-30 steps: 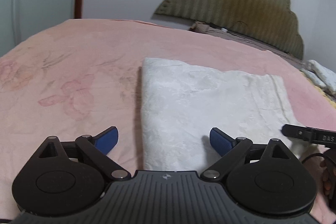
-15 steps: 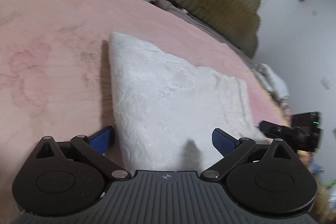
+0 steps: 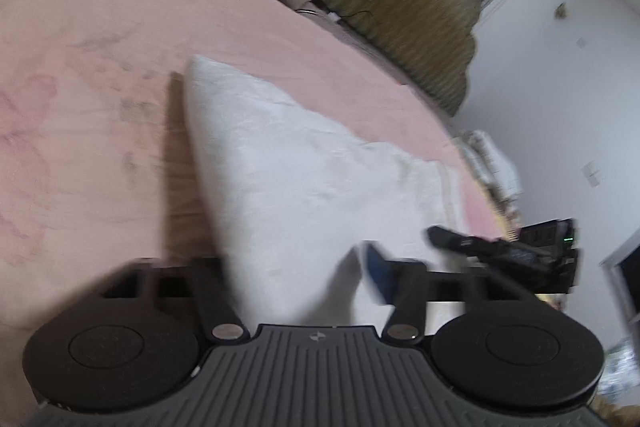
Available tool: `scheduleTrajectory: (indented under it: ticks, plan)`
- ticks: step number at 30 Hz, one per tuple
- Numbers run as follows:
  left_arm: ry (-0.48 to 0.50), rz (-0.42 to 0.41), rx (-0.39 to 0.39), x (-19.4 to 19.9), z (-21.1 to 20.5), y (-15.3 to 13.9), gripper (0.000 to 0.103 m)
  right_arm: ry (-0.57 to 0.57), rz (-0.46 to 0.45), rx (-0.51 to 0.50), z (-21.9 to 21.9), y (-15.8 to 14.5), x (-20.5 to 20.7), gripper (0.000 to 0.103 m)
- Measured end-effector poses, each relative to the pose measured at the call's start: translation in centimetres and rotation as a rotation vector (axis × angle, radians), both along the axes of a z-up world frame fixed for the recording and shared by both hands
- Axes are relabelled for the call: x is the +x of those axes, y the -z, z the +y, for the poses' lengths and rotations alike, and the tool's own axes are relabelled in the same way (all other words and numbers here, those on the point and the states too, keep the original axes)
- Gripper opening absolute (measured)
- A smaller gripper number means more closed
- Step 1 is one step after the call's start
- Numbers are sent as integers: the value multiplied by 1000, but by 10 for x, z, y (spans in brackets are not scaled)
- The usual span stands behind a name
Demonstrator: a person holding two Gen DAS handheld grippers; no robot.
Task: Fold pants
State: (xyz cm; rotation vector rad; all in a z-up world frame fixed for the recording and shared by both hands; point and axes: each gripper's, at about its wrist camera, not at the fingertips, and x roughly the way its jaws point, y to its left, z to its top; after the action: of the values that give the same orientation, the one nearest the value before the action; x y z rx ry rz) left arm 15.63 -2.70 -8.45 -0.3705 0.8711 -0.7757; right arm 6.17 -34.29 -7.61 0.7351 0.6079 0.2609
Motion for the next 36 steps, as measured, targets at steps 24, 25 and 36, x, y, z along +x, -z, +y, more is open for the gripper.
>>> scheduleTrajectory:
  ticks: [24,25,36]
  plan:
    - [-168,-460,254,31,3,-76,16,-82,-245,-331,56,-68,104,23]
    - [-179,-417,264,40,3,-69,17,-83,-223,-327,55,-62,113,23]
    - [-253,-292,408,58,25,-42,48,27,1,-337,37,-21,127,55]
